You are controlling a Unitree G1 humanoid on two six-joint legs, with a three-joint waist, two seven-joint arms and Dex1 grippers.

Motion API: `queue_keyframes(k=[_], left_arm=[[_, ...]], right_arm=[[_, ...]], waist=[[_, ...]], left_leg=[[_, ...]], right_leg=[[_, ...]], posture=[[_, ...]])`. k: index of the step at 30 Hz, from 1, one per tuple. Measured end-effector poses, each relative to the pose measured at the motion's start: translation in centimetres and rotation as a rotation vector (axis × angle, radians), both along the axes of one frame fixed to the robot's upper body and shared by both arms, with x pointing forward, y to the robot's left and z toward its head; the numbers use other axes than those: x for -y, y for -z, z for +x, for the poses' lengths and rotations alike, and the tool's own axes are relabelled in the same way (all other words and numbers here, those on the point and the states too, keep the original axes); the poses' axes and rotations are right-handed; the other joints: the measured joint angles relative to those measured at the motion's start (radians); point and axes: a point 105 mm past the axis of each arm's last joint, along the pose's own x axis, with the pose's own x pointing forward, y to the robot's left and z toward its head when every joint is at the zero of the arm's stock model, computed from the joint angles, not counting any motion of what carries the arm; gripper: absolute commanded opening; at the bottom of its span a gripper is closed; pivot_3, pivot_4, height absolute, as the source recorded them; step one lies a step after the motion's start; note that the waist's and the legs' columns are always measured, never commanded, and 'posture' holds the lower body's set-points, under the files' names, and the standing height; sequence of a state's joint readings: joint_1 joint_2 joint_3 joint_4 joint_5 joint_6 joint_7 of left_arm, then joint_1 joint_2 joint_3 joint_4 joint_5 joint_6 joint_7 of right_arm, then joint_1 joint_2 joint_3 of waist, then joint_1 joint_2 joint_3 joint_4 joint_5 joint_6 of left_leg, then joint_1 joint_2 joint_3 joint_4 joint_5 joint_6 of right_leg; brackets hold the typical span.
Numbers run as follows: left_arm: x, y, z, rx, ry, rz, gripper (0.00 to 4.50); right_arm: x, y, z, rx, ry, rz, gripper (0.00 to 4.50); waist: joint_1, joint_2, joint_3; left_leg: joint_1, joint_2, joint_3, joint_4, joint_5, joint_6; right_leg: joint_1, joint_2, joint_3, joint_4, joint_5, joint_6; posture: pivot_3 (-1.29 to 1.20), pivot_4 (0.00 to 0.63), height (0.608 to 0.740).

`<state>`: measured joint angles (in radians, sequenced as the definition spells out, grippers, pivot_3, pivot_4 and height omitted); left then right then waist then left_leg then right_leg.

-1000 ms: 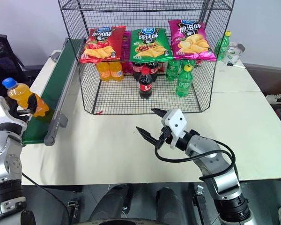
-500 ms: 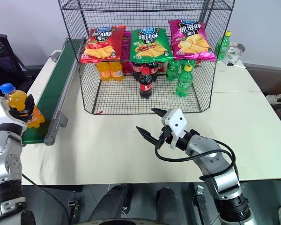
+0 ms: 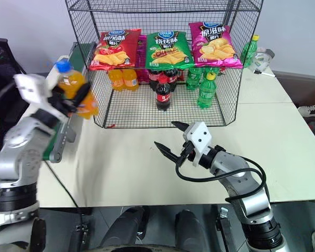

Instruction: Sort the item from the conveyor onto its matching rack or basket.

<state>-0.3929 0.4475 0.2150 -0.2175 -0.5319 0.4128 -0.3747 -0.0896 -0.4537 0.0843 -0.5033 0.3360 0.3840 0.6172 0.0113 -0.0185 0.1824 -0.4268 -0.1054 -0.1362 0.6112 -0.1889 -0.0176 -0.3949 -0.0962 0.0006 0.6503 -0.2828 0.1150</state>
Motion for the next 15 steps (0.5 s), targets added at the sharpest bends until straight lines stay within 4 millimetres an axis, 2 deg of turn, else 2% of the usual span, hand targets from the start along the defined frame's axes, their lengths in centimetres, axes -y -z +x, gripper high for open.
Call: queue_keyframes(k=[4, 6, 10, 15], left_arm=[[3.6, 2.9, 2.7, -0.091, 0.046, 0.009, 3.14], [4.5, 4.6, 3.9, -0.117, 0.033, 0.031, 3.14], [4.0, 6.9, 6.0, -0.146, -0.049, 0.057, 3.14], [4.2, 7.4, 8.4, -0.109, -0.13, 0.035, 3.14]], right_arm=[[0.4, 0.0, 0.1, 0.003, 0.021, 0.001, 4.5], [0.5, 0.1, 0.1, 0.006, 0.034, 0.0, 4.5], [0.8, 0.5, 0.1, -0.004, 0.067, -0.002, 4.5], [0.3, -0.4, -0.4, 0.022, 0.083, 0.006, 4.5]], waist=[[-0.001, 0.0, 0.0], [-0.002, 0.0, 0.0], [0.0, 0.0, 0.0], [0.004, -0.001, 0.0]], left_leg=[[0.0, 0.0, 0.0, -0.001, 0.0, 0.0], [0.0, 0.0, 0.0, 0.0, 0.0, 0.0], [-0.001, 0.0, 0.0, 0.0, 0.0, 0.0], [-0.001, -0.001, 0.0, 0.001, 0.0, 0.0]], right_leg=[[-0.001, 0.001, 0.0, 0.001, 0.0, 0.0], [-0.001, 0.0, 0.0, 0.001, 0.0, 0.0], [-0.002, 0.0, 0.0, 0.001, 0.0, 0.0], [0.0, -0.001, 0.0, 0.001, 0.0, 0.001]], posture=[[0.0, 0.15, 0.74], [0.0, 0.15, 0.74], [0.0, 0.15, 0.74], [0.0, 0.15, 0.74]])
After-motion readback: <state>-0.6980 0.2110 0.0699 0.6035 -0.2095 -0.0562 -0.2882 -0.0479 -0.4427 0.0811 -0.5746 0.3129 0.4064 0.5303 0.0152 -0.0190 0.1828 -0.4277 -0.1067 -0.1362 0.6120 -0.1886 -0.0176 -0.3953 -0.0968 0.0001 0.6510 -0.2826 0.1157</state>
